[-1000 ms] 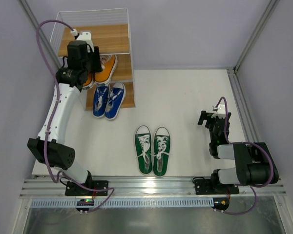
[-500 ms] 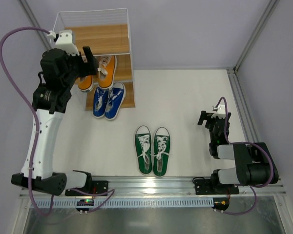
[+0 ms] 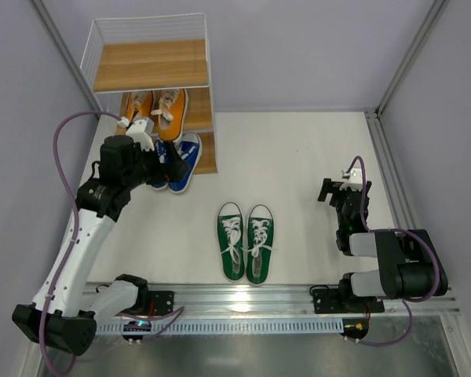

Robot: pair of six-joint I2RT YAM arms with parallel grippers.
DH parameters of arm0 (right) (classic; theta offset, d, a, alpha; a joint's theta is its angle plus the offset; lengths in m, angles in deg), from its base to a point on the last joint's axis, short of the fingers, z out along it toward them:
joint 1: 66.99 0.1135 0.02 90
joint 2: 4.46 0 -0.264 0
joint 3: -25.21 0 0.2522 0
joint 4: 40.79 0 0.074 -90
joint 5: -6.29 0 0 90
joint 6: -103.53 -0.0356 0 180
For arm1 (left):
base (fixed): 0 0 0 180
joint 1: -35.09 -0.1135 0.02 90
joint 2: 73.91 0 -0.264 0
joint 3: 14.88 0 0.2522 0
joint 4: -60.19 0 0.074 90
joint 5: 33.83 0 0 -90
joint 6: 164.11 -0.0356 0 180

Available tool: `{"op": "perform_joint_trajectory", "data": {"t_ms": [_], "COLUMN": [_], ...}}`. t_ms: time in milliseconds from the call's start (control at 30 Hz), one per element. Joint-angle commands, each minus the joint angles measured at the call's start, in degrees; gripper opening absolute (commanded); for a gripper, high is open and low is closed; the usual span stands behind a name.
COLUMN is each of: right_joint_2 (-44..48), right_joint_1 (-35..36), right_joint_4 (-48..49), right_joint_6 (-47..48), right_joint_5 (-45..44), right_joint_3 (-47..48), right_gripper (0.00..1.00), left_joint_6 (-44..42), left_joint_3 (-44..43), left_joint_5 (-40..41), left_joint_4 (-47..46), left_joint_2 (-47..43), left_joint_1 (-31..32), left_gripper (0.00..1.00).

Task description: Place and organize the shoes onto the shoe shelf

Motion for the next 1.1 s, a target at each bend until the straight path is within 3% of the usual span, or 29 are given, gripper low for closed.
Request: {"op": "perform_joint_trajectory", "data": {"t_ms": [0, 133, 433, 567, 667, 867, 1033, 1067], "right_joint_2": [-0.1, -0.1, -0.1, -0.1, -0.1, -0.1, 0.0, -0.2], "right_joint_1": [-0.2, -0.1, -0.2, -0.1, -0.2, -0.2, -0.2, -0.2], "right_joint_4": [4.6, 4.6, 4.7, 4.7, 4.7, 4.6, 4.5, 4.7], "right_joint_6": [-0.1, -0.1, -0.1, -0.1, -0.1, -0.1, -0.1, -0.1], "right_joint_5": [0.4, 0.4, 0.4, 0.4, 0.4, 0.4, 0.4, 0.4], "right_joint_3": [1.1, 1.1, 1.1, 1.0, 1.1, 1.0, 1.0, 1.0], "right_gripper": [0.97, 0.97, 0.97, 0.97, 0.97, 0.97, 0.97, 0.97], "left_joint_6": [3.1, 2.2, 11.7, 14.7, 16.0, 22.3, 31.6, 35.2], "left_joint_3": [0.3, 0.6, 7.5, 9.9, 10.2, 7.9, -0.4, -5.5], "left_joint_5": [-2.4, 1.0, -0.3, 8.0, 14.5, 33.1, 45.8, 49.4], "left_joint_4": [-5.0, -4.7, -8.5, -11.0, -11.2, -6.6, 2.5, 4.1], "left_joint_2": [-1.3, -1.4, -1.1, -3.4, -4.7, -1.3, 14.0, 16.6], "left_joint_1": [0.4, 0.5, 1.0, 5.2, 10.2, 28.6, 41.5, 44.9], "left_gripper": [1.00, 1.00, 1.00, 1.00, 1.00, 1.00, 1.00, 1.00]}}
